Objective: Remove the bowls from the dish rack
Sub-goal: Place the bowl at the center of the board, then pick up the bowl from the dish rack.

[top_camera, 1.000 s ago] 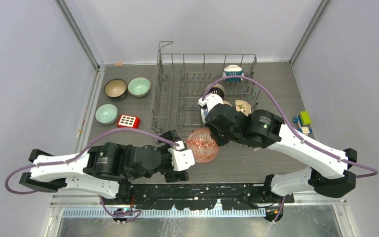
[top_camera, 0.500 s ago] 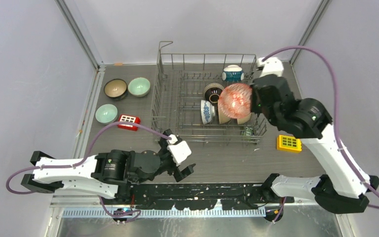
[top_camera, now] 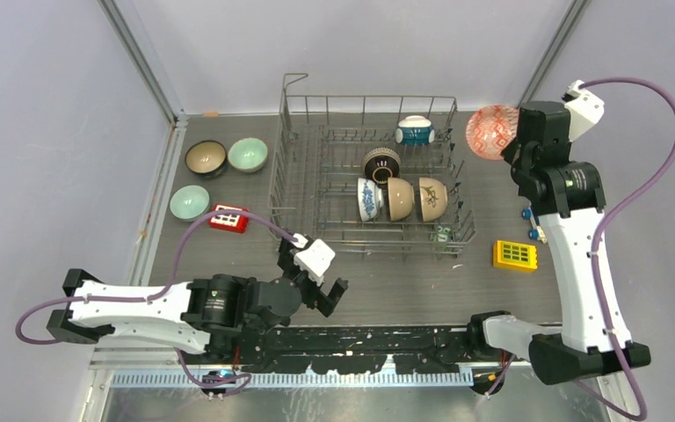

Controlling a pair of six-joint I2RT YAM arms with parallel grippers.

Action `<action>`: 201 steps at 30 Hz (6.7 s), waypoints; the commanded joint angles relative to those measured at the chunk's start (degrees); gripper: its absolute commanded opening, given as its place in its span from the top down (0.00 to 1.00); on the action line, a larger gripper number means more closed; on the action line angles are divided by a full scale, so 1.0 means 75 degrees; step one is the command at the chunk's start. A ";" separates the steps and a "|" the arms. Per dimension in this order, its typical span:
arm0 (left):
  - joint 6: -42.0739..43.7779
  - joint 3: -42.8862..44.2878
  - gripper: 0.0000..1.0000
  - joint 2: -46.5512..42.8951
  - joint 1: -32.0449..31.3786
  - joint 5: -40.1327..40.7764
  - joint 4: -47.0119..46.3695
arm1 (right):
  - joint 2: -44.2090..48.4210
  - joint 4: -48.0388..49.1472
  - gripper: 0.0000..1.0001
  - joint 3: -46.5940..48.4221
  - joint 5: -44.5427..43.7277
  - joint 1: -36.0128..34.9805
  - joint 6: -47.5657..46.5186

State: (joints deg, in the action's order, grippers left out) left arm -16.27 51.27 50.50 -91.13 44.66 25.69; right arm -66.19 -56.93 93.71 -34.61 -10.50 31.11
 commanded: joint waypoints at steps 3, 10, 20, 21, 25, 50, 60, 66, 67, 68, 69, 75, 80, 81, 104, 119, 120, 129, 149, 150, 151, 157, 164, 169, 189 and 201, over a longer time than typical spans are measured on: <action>-0.1855 -0.0391 0.00 -0.0608 -0.0025 0.1040 0.0278 | -0.0531 0.2347 0.99 -0.0706 -0.0072 0.1598 0.1689; -0.2546 -0.0470 0.00 -0.0551 -0.0027 0.1420 0.0534 | -0.2510 0.3174 0.99 -0.0355 0.0778 0.2928 0.2601; -0.2662 0.0094 0.00 0.0575 -0.0022 0.2253 0.0768 | -0.5250 0.4187 0.99 0.0693 0.0982 0.3292 0.2253; -0.2630 0.0126 0.00 0.0659 -0.0011 0.2287 0.0714 | -0.5490 0.4216 0.99 0.0830 0.1036 0.3305 0.2275; -0.2535 0.0214 0.00 0.0931 0.0041 0.2326 0.0544 | -0.6318 0.4372 0.99 0.1283 0.1338 0.3324 0.2428; -0.2705 0.0492 0.00 0.2105 0.0233 0.1866 0.0561 | -0.8285 0.4179 0.99 0.2237 0.1688 0.3346 0.2330; -0.2862 0.0518 0.00 0.2177 0.0233 0.1803 0.0712 | -0.8325 0.4255 0.99 0.1882 0.1711 0.3346 0.2164; -0.2955 0.0532 0.00 0.2256 0.0230 0.1709 0.0753 | -0.8377 0.4270 0.99 0.1729 0.1723 0.3366 0.2064; -0.2978 0.0540 0.00 0.2255 0.0227 0.1709 0.0784 | -0.8367 0.4272 0.99 0.1692 0.1734 0.3374 0.2052; -0.2994 0.0544 0.00 0.2246 0.0232 0.1700 0.0808 | -0.8366 0.4274 0.98 0.1658 0.1748 0.3380 0.2022; -0.3015 0.0541 0.00 0.2244 0.0227 0.1673 0.0812 | -0.8349 0.4274 0.94 0.1626 0.1775 0.3389 0.1991; -0.3127 0.0569 0.00 0.2265 0.0233 0.1497 0.0774 | -0.8207 0.4307 0.65 0.1429 0.2035 0.3483 0.1934; -0.3218 0.0650 0.00 0.2334 0.0233 0.1398 0.0917 | -0.7961 0.4332 0.41 0.1248 0.2283 0.3572 0.1833; -0.3262 0.0698 0.00 0.2337 0.0233 0.1374 0.1012 | -0.7883 0.4325 0.36 0.1197 0.2297 0.3579 0.1770; -0.3093 0.0591 0.00 0.1247 0.0233 0.0946 0.1432 | -0.5020 0.4281 0.00 0.0935 0.2060 0.2737 0.1893; -0.2402 0.0474 0.00 0.0730 0.0287 0.1274 0.0999 | -0.2169 0.5701 0.00 -0.0004 0.1198 0.0086 0.1016; -0.2263 0.0380 0.00 0.0740 0.0357 0.1197 0.0712 | -0.1941 0.5829 0.00 -0.0234 0.1300 -0.0216 0.0930; -0.1495 0.1339 0.01 0.1071 0.2297 -0.0975 0.0330 | 0.0074 0.6061 0.02 -0.2559 0.2303 -0.2275 0.0421; -0.2983 0.4783 0.07 0.5089 0.5704 -0.5497 -0.0079 | 0.3735 0.5108 0.04 -0.6363 0.2768 -0.2326 0.1204; -0.3127 0.4774 0.08 0.5201 0.5821 -0.5639 -0.0062 | 0.3839 0.5116 0.04 -0.6533 0.2800 -0.2328 0.1240; -0.3274 0.4723 0.08 0.5308 0.5937 -0.5779 -0.0078 | 0.3935 0.5126 0.04 -0.6677 0.2828 -0.2328 0.1261; -0.3926 0.4300 0.16 0.5696 0.6593 -0.6698 -0.0587 | 0.4292 0.5025 0.04 -0.7245 0.2983 -0.2327 0.1307; -0.3856 0.4782 0.30 0.6402 0.6885 -0.7451 -0.0564 | 0.4657 0.4873 0.04 -0.7599 0.3051 -0.2333 0.1473; -0.3764 0.4871 0.33 0.6711 0.7149 -0.7720 -0.0372 | 0.4747 0.4811 0.04 -0.7656 0.3021 -0.2331 0.1445; -0.3740 0.4600 0.34 0.7241 0.7633 -0.8845 -0.0853 | 0.4550 0.4707 0.04 -0.7714 0.3103 -0.2328 0.1497; -0.4159 0.4009 0.48 0.7485 0.7794 -0.9758 -0.1929 | 0.4478 0.4836 0.04 -0.7731 0.3185 -0.2332 0.1652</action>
State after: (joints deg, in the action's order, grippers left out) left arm -45.78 82.83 105.65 -33.50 -24.34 16.78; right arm -32.56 -22.39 35.31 -11.07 -27.79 42.65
